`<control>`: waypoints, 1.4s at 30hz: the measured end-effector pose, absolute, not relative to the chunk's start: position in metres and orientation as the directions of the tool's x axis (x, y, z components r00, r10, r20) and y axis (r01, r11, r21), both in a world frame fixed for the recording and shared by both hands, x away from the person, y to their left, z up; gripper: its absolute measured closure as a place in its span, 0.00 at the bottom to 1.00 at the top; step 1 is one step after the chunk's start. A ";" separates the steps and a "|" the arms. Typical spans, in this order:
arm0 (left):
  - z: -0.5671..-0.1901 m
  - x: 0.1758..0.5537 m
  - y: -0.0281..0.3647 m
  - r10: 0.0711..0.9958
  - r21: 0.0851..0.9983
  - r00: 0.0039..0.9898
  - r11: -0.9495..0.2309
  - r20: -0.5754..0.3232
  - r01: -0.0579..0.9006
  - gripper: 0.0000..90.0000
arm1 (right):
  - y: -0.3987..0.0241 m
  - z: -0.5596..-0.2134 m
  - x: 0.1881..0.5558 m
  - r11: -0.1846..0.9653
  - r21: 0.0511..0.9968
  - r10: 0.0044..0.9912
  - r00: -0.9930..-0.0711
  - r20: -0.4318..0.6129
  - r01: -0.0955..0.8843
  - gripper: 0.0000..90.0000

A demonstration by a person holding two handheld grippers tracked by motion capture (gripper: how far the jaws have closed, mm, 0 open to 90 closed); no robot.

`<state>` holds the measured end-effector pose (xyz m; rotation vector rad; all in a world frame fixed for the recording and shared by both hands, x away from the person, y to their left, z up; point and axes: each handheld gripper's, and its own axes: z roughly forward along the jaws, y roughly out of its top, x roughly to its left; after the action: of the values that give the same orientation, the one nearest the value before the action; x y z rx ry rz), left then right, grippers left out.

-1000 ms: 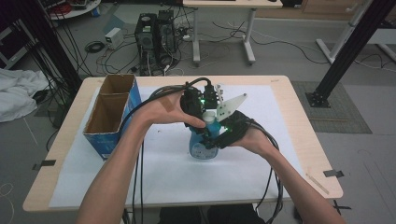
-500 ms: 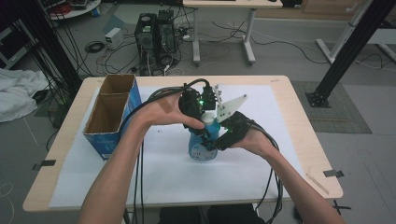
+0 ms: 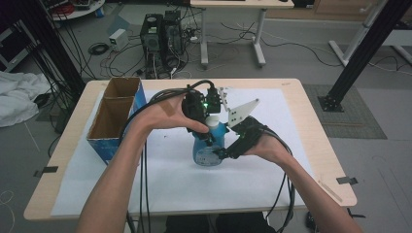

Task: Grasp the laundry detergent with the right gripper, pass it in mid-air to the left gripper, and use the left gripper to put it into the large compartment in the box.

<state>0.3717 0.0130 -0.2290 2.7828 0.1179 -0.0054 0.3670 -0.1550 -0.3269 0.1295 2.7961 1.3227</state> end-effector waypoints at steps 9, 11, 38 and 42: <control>-0.208 0.372 0.028 0.135 0.321 0.991 -0.938 -0.007 0.130 0.42 | -0.172 -0.322 0.366 0.646 0.758 0.138 -0.990 -0.005 0.087 0.25; -0.202 0.373 0.033 0.155 0.313 0.988 -0.938 -0.004 0.149 0.42 | -0.178 -0.322 0.365 0.653 0.751 0.153 -0.988 -0.004 0.098 0.25; -0.098 0.398 0.131 0.487 0.259 0.871 -0.851 0.062 0.457 0.42 | -0.272 -0.321 0.357 0.689 0.679 0.386 -0.921 -0.051 0.251 0.14; -0.094 0.400 0.149 0.526 0.261 0.848 -0.829 0.064 0.495 0.42 | -0.277 -0.322 0.358 0.692 0.672 0.401 -0.915 -0.054 0.264 0.14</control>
<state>0.4004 0.1488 -0.0936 2.7900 0.7830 0.1945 0.3576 -0.2772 -0.3218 0.5378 2.7056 1.0293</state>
